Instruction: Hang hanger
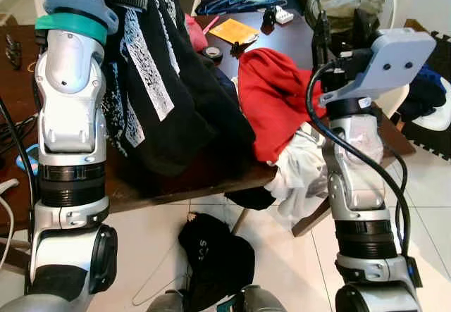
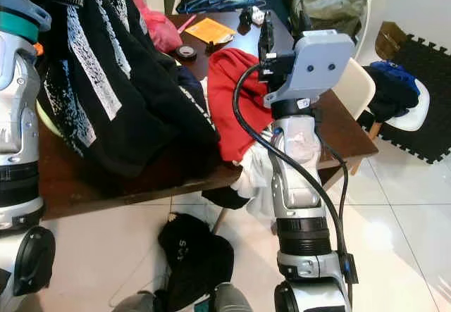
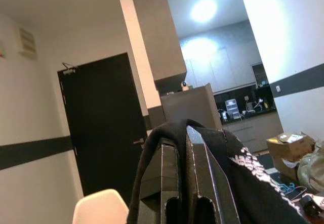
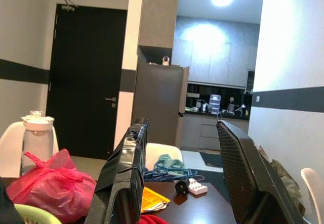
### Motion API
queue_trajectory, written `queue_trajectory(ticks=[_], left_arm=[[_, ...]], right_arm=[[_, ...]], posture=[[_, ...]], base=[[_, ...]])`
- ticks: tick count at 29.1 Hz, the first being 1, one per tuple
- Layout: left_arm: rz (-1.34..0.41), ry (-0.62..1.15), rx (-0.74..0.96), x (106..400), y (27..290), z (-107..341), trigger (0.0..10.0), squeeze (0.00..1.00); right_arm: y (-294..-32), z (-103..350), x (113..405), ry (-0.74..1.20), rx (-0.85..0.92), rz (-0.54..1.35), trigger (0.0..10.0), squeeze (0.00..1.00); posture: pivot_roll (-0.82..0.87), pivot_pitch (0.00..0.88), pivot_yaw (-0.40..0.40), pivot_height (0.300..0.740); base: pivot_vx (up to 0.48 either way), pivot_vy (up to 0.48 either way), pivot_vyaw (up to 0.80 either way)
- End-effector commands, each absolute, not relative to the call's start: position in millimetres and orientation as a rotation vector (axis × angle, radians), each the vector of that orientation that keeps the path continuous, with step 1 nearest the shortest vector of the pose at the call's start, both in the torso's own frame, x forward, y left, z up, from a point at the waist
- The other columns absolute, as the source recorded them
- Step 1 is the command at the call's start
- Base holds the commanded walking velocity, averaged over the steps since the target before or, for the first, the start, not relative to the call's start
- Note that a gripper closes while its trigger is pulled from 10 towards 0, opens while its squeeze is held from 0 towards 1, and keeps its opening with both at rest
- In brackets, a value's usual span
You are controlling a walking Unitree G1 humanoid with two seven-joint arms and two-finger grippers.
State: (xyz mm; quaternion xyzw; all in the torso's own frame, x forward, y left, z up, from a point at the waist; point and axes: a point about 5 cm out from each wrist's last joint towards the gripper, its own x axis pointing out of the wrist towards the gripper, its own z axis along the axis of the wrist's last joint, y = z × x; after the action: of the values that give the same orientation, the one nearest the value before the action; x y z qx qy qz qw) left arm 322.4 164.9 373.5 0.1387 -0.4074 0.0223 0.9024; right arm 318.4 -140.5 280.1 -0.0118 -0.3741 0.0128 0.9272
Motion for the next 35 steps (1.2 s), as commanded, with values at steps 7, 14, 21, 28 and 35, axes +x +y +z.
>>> queue_trajectory(ticks=[7, 14, 21, 28, 35], left_arm=[[0.043, -0.857, 0.29, 321.6, 163.4, 375.4, 10.0, 0.0], [0.041, -0.855, 0.286, 322.2, 163.0, 374.9, 10.0, 0.0], [0.035, -0.855, 0.283, 323.2, 160.8, 374.7, 10.0, 0.0], [0.02, -0.849, 0.273, 325.8, 156.6, 374.3, 10.0, 0.0], [-0.016, -0.787, 0.221, 333.0, 151.5, 360.1, 10.0, 0.0]], right_arm=[[-144.6, 277.0, 316.4, -0.761, -0.036, 0.009, 10.0, 0.0], [-145.1, 276.5, 315.7, -0.76, -0.038, 0.008, 10.0, 0.0], [-145.4, 276.6, 315.5, -0.76, -0.042, 0.008, 10.0, 0.0], [-145.2, 274.6, 315.4, -0.752, -0.056, 0.012, 10.0, 0.0], [-148.0, 265.5, 316.7, -0.717, -0.075, 0.01, 10.0, 0.0]], posture=[[0.05, 0.032, 0.015, 0.74], [0.05, 0.034, 0.016, 0.74], [0.05, 0.036, 0.016, 0.74], [0.04, 0.036, 0.016, 0.74], [0.03, 0.039, 0.002, 0.74]], base=[[-0.407, 0.0, 0.0], [-0.412, 0.0, 0.0], [-0.409, 0.0, 0.0], [-0.369, 0.0, 0.0], [-0.3, 0.0, 0.0]])
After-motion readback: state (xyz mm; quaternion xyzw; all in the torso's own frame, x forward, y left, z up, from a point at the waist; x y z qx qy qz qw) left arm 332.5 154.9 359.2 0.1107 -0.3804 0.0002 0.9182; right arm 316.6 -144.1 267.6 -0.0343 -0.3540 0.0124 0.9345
